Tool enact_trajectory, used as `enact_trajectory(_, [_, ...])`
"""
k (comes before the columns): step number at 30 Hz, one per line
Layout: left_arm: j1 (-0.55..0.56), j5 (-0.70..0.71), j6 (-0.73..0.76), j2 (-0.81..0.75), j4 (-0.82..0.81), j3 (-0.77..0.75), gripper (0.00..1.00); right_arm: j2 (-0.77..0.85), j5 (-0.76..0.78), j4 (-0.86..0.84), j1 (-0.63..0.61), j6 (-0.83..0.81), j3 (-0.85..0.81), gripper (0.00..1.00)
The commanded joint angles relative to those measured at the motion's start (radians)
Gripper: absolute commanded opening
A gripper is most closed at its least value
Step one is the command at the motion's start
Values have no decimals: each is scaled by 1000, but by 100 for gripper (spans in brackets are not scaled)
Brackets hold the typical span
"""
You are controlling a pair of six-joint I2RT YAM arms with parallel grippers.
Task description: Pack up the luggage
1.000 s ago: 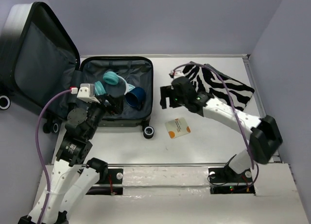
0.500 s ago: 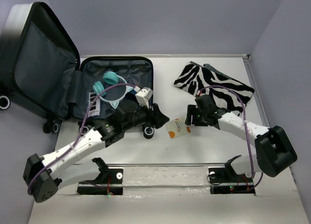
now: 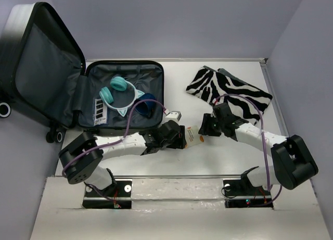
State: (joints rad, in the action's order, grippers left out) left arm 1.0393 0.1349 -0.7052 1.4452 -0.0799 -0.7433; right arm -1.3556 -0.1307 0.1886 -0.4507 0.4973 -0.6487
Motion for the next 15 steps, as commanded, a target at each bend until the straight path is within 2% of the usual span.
enact_trajectory(1, [11,135,-30,87,-26,-74,66,-19,-72,-98,9,-3,29,50])
enact_trajectory(5, [10,166,-30,205,-30,-102,66,-31,-76,-127,9,-3,49,50])
enact_trajectory(13, [10,174,-30,302,-86,-108,62,-76,-116,-155,9,-3,53,50])
enact_trajectory(15, [10,163,-31,319,-98,-107,58,-92,-142,-172,9,7,63,50])
